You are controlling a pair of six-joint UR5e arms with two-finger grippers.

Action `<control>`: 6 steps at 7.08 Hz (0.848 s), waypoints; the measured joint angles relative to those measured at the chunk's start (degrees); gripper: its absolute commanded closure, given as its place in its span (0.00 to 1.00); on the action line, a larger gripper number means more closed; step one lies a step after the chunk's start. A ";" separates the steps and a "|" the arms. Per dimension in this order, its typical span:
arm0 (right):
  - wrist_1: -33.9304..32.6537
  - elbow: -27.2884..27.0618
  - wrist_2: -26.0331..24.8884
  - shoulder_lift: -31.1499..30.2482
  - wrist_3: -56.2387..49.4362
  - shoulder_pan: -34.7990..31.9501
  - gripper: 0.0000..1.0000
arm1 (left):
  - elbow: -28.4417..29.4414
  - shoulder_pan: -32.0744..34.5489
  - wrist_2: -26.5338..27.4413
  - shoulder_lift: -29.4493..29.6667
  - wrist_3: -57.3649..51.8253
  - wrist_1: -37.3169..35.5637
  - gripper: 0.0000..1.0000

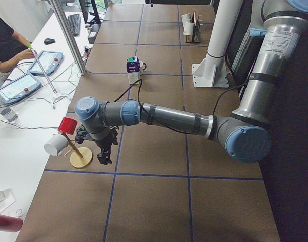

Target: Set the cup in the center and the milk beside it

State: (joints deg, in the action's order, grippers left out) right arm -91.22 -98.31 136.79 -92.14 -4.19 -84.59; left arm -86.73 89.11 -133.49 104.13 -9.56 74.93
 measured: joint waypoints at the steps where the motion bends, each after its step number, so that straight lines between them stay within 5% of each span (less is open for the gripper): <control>1: -0.41 0.41 -0.74 0.21 -0.78 -0.30 0.00 | -0.81 -0.04 -0.04 -0.79 0.18 0.77 0.00; 6: -0.17 2.89 -1.08 0.27 -0.92 -0.80 0.00 | -1.74 -0.49 -0.18 -1.83 -0.21 4.39 0.00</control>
State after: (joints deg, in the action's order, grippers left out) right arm -91.38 -95.41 135.71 -91.88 -5.12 -85.39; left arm -88.47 88.62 -133.68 102.30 -9.77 79.32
